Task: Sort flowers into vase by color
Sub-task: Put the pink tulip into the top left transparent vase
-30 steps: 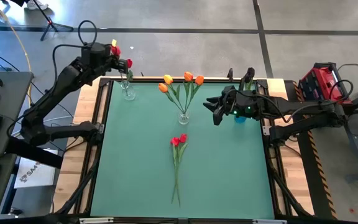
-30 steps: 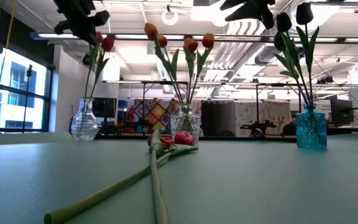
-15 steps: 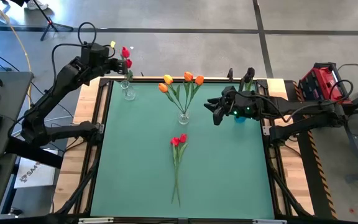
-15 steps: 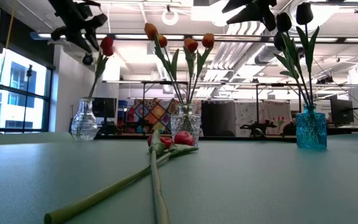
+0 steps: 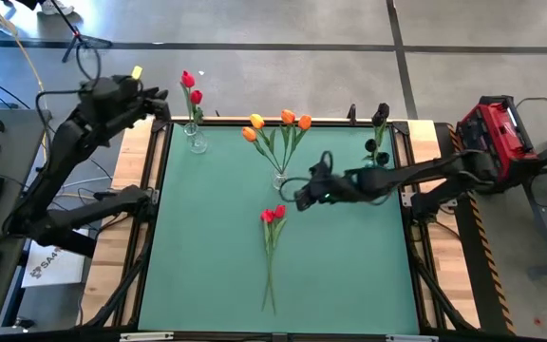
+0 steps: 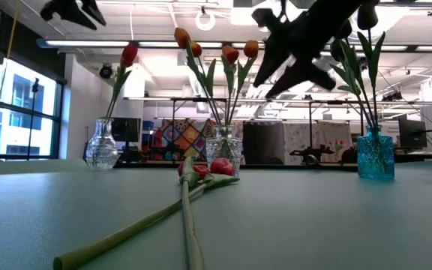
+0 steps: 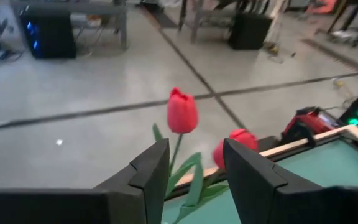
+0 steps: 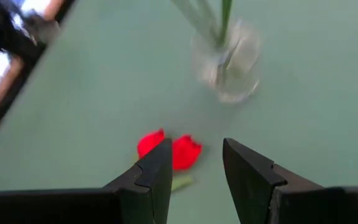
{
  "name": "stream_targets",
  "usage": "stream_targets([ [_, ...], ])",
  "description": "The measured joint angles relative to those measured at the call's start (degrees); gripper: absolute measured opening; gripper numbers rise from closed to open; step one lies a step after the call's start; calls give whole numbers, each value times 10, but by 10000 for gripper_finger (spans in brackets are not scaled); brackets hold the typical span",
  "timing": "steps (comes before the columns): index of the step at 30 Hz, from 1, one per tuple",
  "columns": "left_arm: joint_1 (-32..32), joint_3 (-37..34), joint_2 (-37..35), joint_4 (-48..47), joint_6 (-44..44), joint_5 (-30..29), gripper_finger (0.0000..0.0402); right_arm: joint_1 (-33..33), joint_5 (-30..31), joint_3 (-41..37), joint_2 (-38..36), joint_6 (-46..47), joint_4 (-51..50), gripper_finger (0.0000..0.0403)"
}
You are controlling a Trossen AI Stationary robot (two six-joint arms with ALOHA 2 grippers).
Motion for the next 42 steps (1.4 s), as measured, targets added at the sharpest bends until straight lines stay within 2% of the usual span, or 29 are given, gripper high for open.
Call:
stream_targets([
  [4,-17,0,-33,0,20,16,136,20,-41,0,70,28,39,130],
  [8,-33,0,-61,-17,23,52,135,38,-44,0,116,55,99,130],
  [13,-48,-1,-76,-50,11,63,135,46,-48,0,173,87,178,130],
  [17,-59,-29,-80,-53,-7,78,135,46,-47,0,217,116,247,130],
  [20,-67,-47,-87,-53,-23,99,135,46,-43,0,234,134,241,130],
  [32,-103,-69,-98,-52,-38,119,135,47,-45,1,253,158,234,130],
  [37,-121,-69,-98,-52,-40,119,135,50,-62,3,289,172,290,130],
  [42,-135,-69,-98,-58,-45,118,135,50,-64,4,301,176,290,121],
])
